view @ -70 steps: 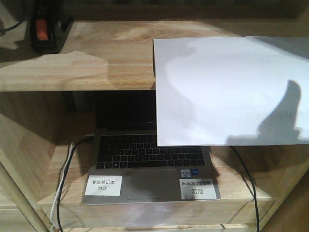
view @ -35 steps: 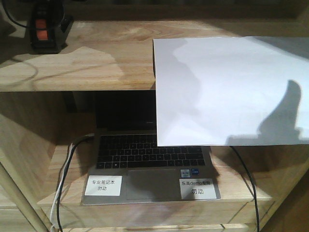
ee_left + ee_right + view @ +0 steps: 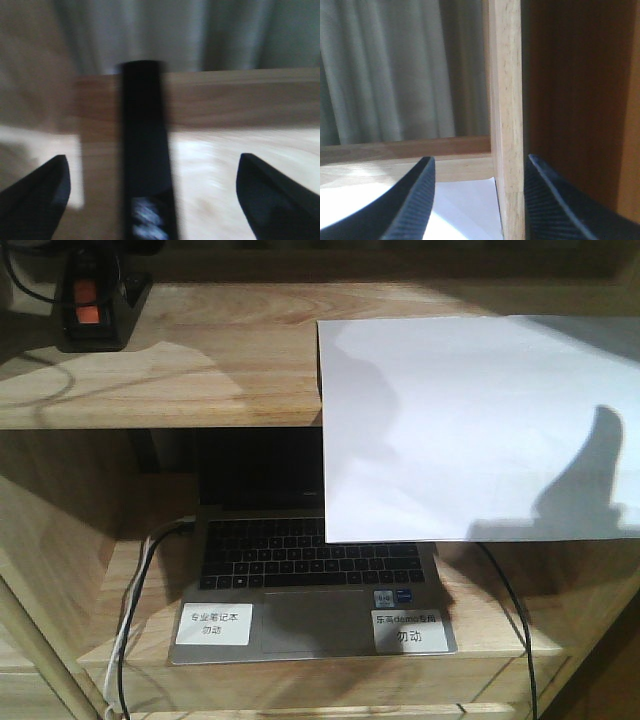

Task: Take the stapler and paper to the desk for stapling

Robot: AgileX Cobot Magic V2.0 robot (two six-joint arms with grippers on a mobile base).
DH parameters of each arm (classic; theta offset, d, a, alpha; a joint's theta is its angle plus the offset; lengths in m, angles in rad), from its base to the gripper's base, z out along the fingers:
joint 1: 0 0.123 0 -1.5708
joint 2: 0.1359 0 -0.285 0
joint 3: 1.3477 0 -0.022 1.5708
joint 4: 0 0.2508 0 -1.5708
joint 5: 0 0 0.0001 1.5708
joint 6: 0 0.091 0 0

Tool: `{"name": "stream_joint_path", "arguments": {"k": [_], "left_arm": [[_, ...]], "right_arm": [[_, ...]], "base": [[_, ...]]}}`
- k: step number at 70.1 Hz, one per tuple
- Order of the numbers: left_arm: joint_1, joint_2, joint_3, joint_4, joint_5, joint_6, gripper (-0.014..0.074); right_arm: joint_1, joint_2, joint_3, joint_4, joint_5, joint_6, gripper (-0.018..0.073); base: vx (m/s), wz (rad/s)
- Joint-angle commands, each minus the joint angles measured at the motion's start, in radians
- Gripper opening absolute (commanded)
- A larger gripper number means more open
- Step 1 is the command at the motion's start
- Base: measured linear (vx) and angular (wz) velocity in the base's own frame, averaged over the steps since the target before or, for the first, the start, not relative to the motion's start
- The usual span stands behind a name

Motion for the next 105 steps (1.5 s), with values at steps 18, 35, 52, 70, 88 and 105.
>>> {"name": "stream_joint_path", "arguments": {"k": [18, 35, 52, 70, 88, 105], "left_arm": [[0.071, 0.006, -0.029, -0.038, -0.145, -0.01, 0.0619], [0.101, 0.024, -0.029, -0.08, -0.15, -0.008, 0.0568], [0.101, 0.031, -0.029, -0.08, -0.167, -0.008, 0.0435], [0.101, 0.031, -0.029, -0.081, -0.169, 0.012, 0.0044], [0.101, 0.0, -0.029, -0.118, -0.178, 0.055, -0.0008], [0.096, -0.107, 0.001, -0.236, -0.215, 0.185, -0.0008]], "right_arm": [[-0.005, 0.011, -0.028, -0.008, -0.071, -0.009, 0.0377], [-0.005, 0.011, -0.028, -0.008, -0.071, -0.009, 0.0377], [-0.005, 0.011, -0.028, -0.008, -0.071, -0.009, 0.0377], [-0.005, 0.011, -0.028, -0.008, -0.071, -0.009, 0.0377], [-0.005, 0.011, -0.028, -0.008, -0.071, -0.009, 0.0377], [-0.005, 0.011, -0.028, -0.008, -0.071, -0.009, 0.0377]], "base": [[0.0, 0.0], [0.0, 0.0], [0.0, 0.0], [0.0, 0.0], [0.0, 0.0], [0.0, 0.0]]}}
